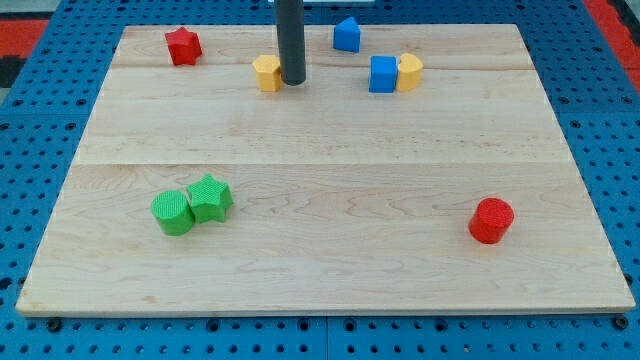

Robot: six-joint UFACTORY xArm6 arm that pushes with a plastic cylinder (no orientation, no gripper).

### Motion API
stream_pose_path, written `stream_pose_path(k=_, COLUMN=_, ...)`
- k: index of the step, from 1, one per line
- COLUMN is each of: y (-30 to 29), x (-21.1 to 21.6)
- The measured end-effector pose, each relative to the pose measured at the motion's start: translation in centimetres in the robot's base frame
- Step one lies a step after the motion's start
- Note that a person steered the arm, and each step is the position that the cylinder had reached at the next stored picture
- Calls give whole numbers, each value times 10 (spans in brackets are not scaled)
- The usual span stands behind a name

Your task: Separate the blue cube and yellow heart

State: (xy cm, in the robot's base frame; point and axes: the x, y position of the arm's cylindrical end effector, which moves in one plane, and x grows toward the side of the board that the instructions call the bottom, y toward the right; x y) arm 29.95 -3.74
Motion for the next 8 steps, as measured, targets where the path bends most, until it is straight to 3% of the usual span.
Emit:
stream_pose_path(k=2, y=32, x=-49)
stream_pose_path(k=5, y=144, x=-23)
stream_pose_path(k=8, y=147, x=-14)
